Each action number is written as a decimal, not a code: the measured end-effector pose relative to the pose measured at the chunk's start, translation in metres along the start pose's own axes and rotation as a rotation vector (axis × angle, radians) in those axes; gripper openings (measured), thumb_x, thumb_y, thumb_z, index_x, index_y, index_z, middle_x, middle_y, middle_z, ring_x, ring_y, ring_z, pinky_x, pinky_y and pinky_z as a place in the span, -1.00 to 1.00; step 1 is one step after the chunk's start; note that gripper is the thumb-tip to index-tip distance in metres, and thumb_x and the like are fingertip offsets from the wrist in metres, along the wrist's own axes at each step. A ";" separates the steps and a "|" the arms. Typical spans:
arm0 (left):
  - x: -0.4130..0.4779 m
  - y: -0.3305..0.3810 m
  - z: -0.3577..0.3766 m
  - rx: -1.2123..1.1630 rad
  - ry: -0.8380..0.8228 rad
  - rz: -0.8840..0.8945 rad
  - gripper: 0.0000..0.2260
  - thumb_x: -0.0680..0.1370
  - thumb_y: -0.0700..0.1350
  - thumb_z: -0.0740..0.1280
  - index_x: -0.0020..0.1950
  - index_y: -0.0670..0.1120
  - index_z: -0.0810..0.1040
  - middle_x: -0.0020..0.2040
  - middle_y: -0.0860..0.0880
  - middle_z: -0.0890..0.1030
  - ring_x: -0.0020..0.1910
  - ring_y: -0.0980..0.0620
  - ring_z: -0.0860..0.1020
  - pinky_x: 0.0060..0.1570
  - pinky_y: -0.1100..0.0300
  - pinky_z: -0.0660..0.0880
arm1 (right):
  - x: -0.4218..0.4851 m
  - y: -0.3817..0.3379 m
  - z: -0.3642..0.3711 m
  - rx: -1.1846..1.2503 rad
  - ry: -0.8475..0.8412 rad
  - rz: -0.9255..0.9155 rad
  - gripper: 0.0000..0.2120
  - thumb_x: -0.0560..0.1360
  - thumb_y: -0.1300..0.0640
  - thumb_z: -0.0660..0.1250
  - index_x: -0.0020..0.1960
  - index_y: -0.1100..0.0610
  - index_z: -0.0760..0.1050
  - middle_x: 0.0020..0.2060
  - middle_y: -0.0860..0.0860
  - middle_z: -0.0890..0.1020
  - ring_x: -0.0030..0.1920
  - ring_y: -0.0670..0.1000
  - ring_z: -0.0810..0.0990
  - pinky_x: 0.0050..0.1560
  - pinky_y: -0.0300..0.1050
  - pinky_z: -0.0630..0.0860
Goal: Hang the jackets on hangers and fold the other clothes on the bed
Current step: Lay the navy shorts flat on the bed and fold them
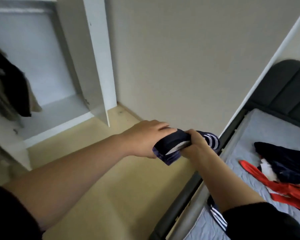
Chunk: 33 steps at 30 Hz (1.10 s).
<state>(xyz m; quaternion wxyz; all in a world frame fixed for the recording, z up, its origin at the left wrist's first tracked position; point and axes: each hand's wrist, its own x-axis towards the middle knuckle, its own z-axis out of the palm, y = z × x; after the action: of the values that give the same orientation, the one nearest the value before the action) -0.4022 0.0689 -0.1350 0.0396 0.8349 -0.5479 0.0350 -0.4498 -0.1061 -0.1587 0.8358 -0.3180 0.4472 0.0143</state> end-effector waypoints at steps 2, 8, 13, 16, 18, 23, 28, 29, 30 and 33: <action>-0.009 -0.026 0.004 0.288 0.083 -0.054 -0.23 0.38 -0.01 0.46 0.50 0.01 0.16 0.36 -0.02 0.35 0.21 -0.04 0.41 0.10 0.08 0.41 | 0.008 0.000 0.037 0.020 -0.062 0.032 -0.84 0.48 0.25 0.22 0.06 0.20 0.39 -0.13 0.07 0.55 -0.19 0.07 0.55 -0.30 -0.07 0.47; -0.008 -0.109 0.007 0.293 0.424 -0.228 -0.57 0.32 -0.20 0.51 0.18 -0.13 0.58 -0.09 -0.06 0.60 -0.16 -0.08 0.58 -0.21 0.04 0.53 | 0.054 -0.012 0.141 -0.026 -0.210 0.152 -0.93 0.46 0.26 0.23 -0.06 0.19 0.38 -0.28 0.04 0.55 -0.31 0.01 0.57 -0.30 -0.14 0.54; 0.017 -0.217 -0.018 0.216 0.348 -0.412 -0.84 0.45 -0.10 0.31 0.01 -0.06 0.53 -0.18 0.00 0.55 -0.24 -0.05 0.53 -0.35 0.17 0.31 | 0.113 -0.030 0.237 -0.319 -0.325 0.130 -0.69 0.46 0.19 0.26 0.16 0.27 0.49 -0.05 0.21 0.68 -0.01 0.21 0.65 -0.11 0.14 0.58; 0.043 -0.297 -0.029 0.229 0.278 -0.494 -0.92 0.47 -0.04 0.26 -0.09 -0.01 0.44 -0.17 0.03 0.53 -0.22 -0.04 0.51 -0.30 0.18 0.29 | 0.160 -0.044 0.307 -0.407 -0.413 0.104 -0.65 0.51 0.08 0.19 0.23 0.19 0.47 0.03 0.19 0.66 0.01 0.19 0.64 -0.05 0.16 0.50; 0.063 -0.351 -0.034 0.212 0.253 -0.556 -0.93 0.46 -0.04 0.24 -0.16 0.02 0.36 -0.20 0.04 0.53 -0.25 -0.04 0.51 -0.30 0.17 0.32 | 0.194 -0.060 0.352 -0.518 -0.515 0.127 -0.60 0.52 0.01 0.15 0.27 0.17 0.45 0.11 0.18 0.63 0.05 0.17 0.61 0.10 0.15 0.42; 0.098 -0.475 -0.048 0.093 0.256 -0.711 -0.94 0.42 -0.07 0.28 -0.21 0.00 0.41 -0.31 0.06 0.52 -0.30 0.00 0.50 -0.28 0.14 0.42 | 0.267 -0.111 0.444 -0.979 -0.624 -0.035 -0.52 0.52 -0.24 0.18 0.12 0.15 0.53 -0.07 0.11 0.71 -0.06 0.08 0.70 0.02 0.01 0.52; 0.099 -0.572 -0.055 -0.080 0.341 -0.820 -0.94 0.39 -0.12 0.34 -0.18 -0.07 0.52 -0.29 0.04 0.58 -0.27 0.00 0.55 -0.22 0.08 0.52 | 0.317 -0.125 0.545 -1.456 -0.499 -0.940 -0.40 0.35 -0.20 0.47 0.18 0.17 0.43 0.00 0.04 0.57 -0.01 0.02 0.57 0.02 -0.10 0.51; 0.097 -0.591 -0.056 -0.097 0.340 -0.834 -0.95 0.39 -0.12 0.35 -0.21 -0.06 0.51 -0.29 0.03 0.58 -0.27 0.00 0.55 -0.24 0.09 0.51 | 0.322 -0.123 0.567 -1.503 -0.556 -1.077 -0.28 0.31 -0.16 0.52 0.32 0.12 0.35 0.17 0.06 0.48 0.18 0.06 0.48 0.16 -0.06 0.46; 0.094 -0.610 -0.058 -0.115 0.338 -0.847 -0.92 0.39 -0.11 0.36 -0.26 -0.02 0.46 -0.31 0.04 0.57 -0.28 0.00 0.55 -0.27 0.12 0.49 | 0.328 -0.121 0.589 -1.549 -0.666 -1.146 -0.16 0.28 -0.13 0.55 0.42 0.08 0.25 0.31 0.06 0.37 0.32 0.08 0.35 0.30 -0.01 0.36; 0.082 -0.669 -0.066 -0.165 0.337 -0.873 -0.77 0.37 -0.10 0.38 -0.36 0.07 0.34 -0.36 0.08 0.53 -0.32 0.06 0.52 -0.29 0.18 0.45 | 0.348 -0.114 0.659 -1.700 -1.044 -1.102 0.03 0.27 -0.10 0.57 0.54 0.02 0.05 0.48 0.02 0.22 0.46 0.07 0.19 0.45 0.06 0.21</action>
<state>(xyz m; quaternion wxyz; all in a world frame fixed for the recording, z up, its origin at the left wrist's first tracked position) 0.2427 0.2664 -0.0799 0.2049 0.9639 -0.1325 0.1064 0.2809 0.0714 -0.1009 0.3262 -0.8899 -0.3102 0.0742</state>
